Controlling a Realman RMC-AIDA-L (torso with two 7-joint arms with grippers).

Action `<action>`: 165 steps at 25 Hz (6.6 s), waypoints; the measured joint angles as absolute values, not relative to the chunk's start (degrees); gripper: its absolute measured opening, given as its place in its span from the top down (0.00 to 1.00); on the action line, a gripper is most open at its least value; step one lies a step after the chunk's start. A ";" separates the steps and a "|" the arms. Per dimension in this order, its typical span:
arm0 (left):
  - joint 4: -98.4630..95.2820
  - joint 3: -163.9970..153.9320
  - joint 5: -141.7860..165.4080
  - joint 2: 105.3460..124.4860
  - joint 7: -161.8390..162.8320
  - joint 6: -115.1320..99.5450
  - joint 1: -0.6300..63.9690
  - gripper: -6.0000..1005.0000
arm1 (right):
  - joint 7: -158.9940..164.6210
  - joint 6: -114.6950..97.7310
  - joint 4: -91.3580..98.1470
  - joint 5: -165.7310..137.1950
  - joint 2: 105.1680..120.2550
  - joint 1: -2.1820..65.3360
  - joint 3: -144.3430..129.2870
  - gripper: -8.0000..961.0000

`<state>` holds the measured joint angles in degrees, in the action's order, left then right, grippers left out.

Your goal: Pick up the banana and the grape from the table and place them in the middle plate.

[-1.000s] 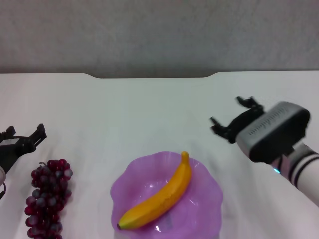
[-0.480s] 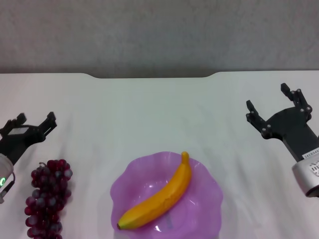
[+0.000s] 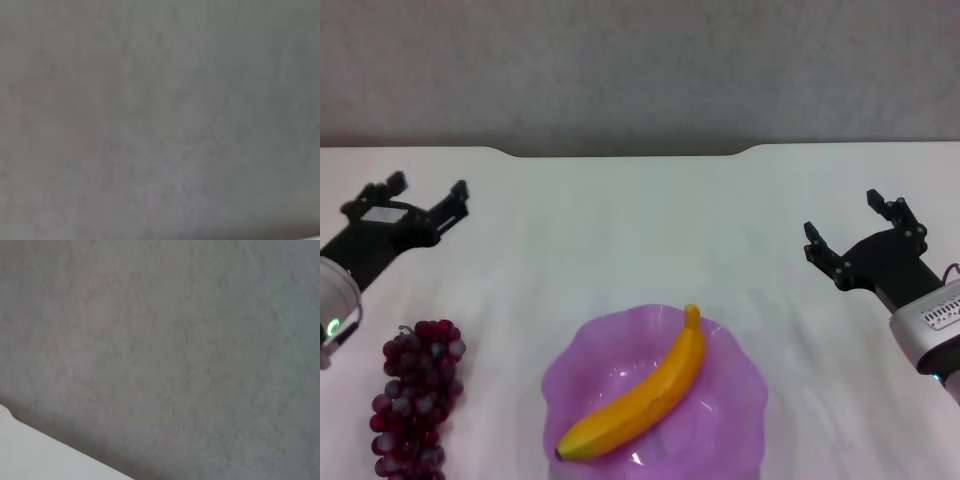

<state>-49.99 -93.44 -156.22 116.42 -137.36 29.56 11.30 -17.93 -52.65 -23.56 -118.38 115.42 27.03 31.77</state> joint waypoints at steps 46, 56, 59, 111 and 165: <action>-97.51 -127.59 -166.24 107.92 -163.10 -78.14 20.09 0.17 | -17.13 -48.88 -23.07 -118.38 115.40 28.55 31.73 0.08; -97.74 -116.37 -166.32 111.49 -162.98 -66.78 9.62 0.18 | -17.14 -48.73 -22.89 -118.37 115.40 28.67 31.82 0.08; -97.85 -110.89 -166.34 113.93 -162.97 -63.94 5.59 0.18 | -17.14 -48.24 -22.85 -118.33 115.40 28.90 31.82 0.08; -80.11 -114.85 -166.54 117.14 -143.71 -53.33 11.10 0.34 | -17.52 -48.24 -23.64 -118.70 115.40 29.06 31.11 0.08; -81.06 -116.46 -160.94 116.54 -142.81 -42.12 6.04 0.86 | -17.32 -48.12 -23.96 -118.74 115.39 28.50 31.03 0.08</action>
